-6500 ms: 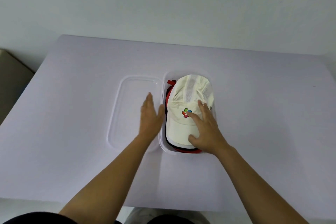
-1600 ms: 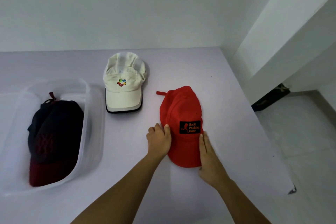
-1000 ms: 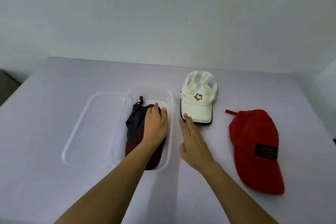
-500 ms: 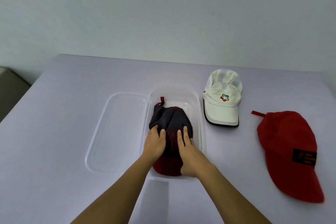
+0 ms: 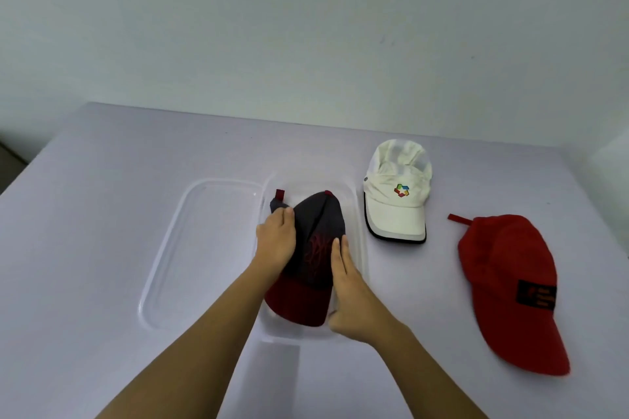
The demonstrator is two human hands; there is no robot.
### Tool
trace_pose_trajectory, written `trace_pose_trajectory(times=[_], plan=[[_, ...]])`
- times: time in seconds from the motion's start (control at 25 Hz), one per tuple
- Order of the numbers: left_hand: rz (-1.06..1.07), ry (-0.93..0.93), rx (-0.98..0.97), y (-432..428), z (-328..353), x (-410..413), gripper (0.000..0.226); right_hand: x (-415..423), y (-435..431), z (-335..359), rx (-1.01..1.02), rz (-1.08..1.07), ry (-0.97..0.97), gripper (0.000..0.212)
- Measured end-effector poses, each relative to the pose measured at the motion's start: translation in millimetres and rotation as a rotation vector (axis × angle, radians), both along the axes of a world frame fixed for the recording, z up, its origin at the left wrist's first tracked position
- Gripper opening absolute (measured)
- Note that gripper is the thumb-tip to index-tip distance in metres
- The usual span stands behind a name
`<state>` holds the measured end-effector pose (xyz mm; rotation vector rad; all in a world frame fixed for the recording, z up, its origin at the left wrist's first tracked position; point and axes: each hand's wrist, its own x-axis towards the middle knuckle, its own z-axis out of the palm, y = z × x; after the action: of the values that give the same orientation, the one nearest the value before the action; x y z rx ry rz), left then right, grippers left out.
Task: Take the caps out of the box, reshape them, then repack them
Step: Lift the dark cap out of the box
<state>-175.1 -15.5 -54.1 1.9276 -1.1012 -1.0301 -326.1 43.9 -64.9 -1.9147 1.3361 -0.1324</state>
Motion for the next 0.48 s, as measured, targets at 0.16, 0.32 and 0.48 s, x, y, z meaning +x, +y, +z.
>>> trace_pose_trajectory(times=[0.16, 0.32, 0.48], plan=[[0.097, 0.163, -0.118, -9, 51, -2, 0.031, -13, 8, 11, -0.316, 0.06, -0.022, 0.117], [0.034, 0.367, -0.178, -8, 95, -37, 0.033, -38, 3, 19, -0.691, -0.24, -0.117, 0.102], [0.018, 0.4, -0.272, -1, 107, -91, 0.025, -86, 5, 32, -0.812, -0.423, -0.169, 0.079]])
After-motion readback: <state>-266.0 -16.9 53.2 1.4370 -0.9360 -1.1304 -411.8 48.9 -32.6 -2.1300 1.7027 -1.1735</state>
